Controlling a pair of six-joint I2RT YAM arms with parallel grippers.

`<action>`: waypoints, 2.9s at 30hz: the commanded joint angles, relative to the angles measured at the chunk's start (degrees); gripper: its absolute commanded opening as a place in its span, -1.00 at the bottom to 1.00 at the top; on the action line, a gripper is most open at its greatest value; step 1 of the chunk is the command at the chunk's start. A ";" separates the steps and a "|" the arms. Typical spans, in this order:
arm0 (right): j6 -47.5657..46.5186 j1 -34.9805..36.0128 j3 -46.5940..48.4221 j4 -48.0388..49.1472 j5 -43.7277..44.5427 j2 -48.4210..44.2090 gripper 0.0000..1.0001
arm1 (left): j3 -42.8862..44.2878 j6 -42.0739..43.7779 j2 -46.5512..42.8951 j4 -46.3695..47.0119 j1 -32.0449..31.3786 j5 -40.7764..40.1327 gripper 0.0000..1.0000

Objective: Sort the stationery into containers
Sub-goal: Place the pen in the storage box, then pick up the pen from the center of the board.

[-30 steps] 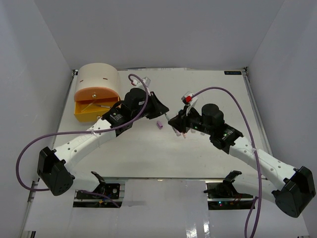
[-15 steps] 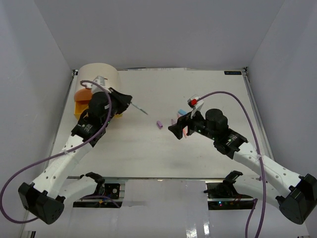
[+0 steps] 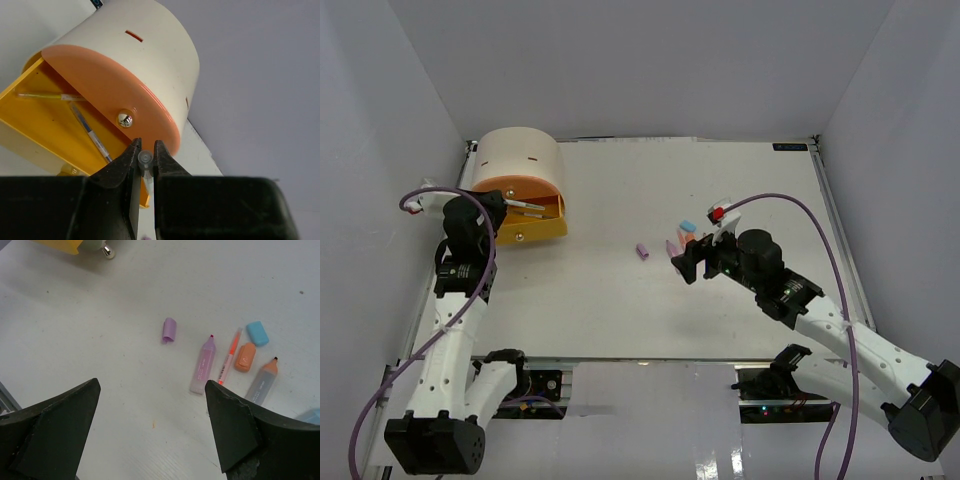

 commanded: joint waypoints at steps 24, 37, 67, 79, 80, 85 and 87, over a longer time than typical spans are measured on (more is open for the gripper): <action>0.87 0.26 5.03 -12.20 16.80 8.62 0.88 | 1.09 6.84 12.55 2.11 8.11 1.42 0.82; 3.69 -0.97 9.69 -13.53 18.56 24.26 0.59 | 7.16 24.95 7.03 -10.36 8.82 14.76 0.96; 3.34 -4.31 24.11 -12.82 17.16 52.13 -0.63 | -6.12 28.39 -7.31 -15.91 2.14 31.54 0.96; 0.36 -3.00 18.49 -10.63 14.00 36.07 -0.85 | -0.76 16.62 -0.90 -12.85 -3.38 48.17 0.96; -0.08 -2.56 17.53 -10.19 12.42 34.40 -0.85 | -0.32 15.65 -0.46 -12.40 -4.71 47.21 0.96; -2.28 0.43 14.45 -5.28 4.00 23.41 -0.81 | 2.23 8.27 4.20 -7.23 -17.33 40.80 0.96; -2.72 1.39 13.13 -2.91 0.39 19.45 -0.79 | 4.42 6.69 7.61 -5.99 -23.58 36.06 0.96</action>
